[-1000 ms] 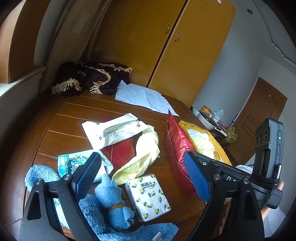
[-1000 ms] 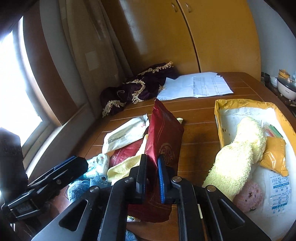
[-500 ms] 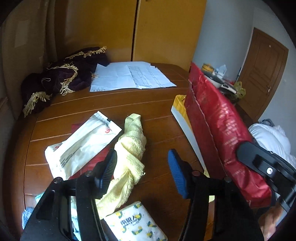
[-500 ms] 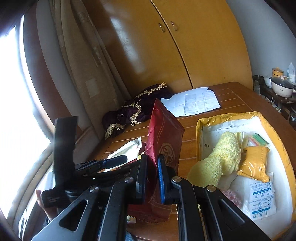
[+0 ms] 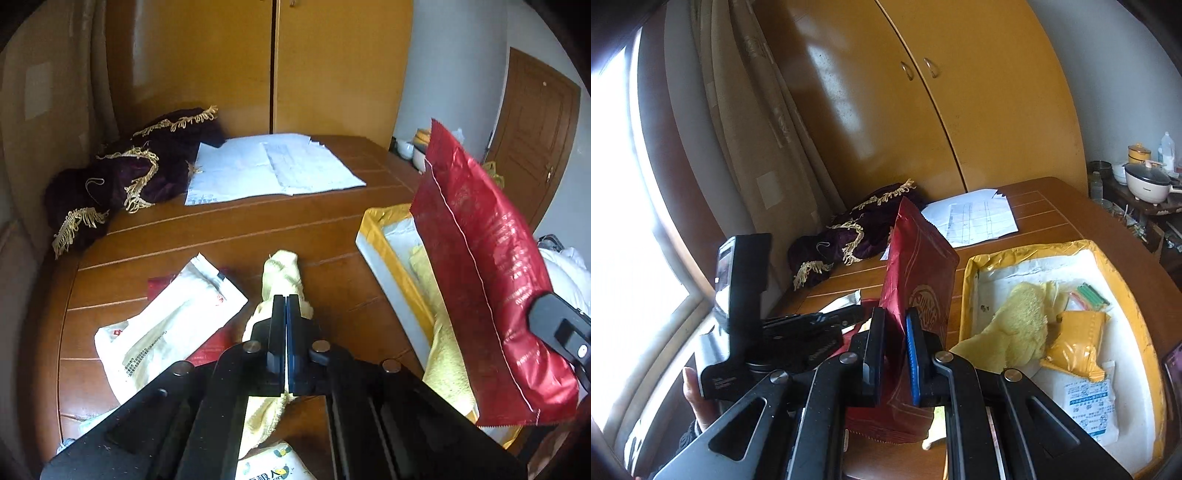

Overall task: Organize soft objects
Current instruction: 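Carry the red packet and yellow cloth into the tray and open both tools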

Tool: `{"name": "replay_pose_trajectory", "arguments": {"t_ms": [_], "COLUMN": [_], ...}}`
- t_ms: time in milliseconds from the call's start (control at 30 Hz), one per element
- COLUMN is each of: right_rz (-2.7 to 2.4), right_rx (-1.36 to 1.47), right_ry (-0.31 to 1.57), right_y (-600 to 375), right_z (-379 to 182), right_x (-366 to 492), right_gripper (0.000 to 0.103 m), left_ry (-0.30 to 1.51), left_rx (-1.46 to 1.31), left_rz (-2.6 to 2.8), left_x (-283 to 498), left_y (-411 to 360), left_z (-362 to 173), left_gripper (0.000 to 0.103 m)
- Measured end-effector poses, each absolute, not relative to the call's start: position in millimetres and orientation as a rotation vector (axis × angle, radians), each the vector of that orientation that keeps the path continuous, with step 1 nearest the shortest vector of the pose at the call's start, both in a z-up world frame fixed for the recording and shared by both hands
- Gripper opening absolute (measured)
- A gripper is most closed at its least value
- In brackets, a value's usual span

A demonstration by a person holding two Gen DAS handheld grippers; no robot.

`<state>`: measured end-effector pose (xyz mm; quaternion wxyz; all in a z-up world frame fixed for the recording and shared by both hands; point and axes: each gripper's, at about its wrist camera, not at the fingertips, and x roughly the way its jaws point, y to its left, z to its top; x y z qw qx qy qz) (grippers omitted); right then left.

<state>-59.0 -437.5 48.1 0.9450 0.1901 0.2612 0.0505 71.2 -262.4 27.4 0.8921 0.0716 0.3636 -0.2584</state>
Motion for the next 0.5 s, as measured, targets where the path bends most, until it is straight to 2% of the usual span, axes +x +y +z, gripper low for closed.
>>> {"name": "replay_pose_trajectory", "arguments": {"t_ms": [200,233,300,333,367,500], "right_rz": [0.071,0.066,0.065,0.065,0.065,0.071], "right_rx": [0.411,0.413,0.422,0.426,0.425,0.426], "right_ry": [0.540,0.543,0.549,0.550,0.552,0.564], "right_y": [-461,-463,-466,-467,-467,-465], "right_z": [48,47,45,44,43,38], "right_x": [-58,-57,-56,-56,-55,-53], "right_gripper": [0.011,0.011,0.011,0.011,0.011,0.011], "left_ry": [0.773,0.786,0.833,0.855,0.868,0.872], "left_rx": [0.149,0.146,0.130,0.113,0.099,0.196], "left_rz": [-0.543,-0.541,-0.528,-0.521,-0.514,-0.484], "left_x": [77,80,87,91,92,89], "left_y": [-266,-268,-270,-271,-271,-283], "left_z": [23,19,11,6,1,-10], "left_gripper": [0.000,0.003,0.028,0.061,0.076,0.076]}}
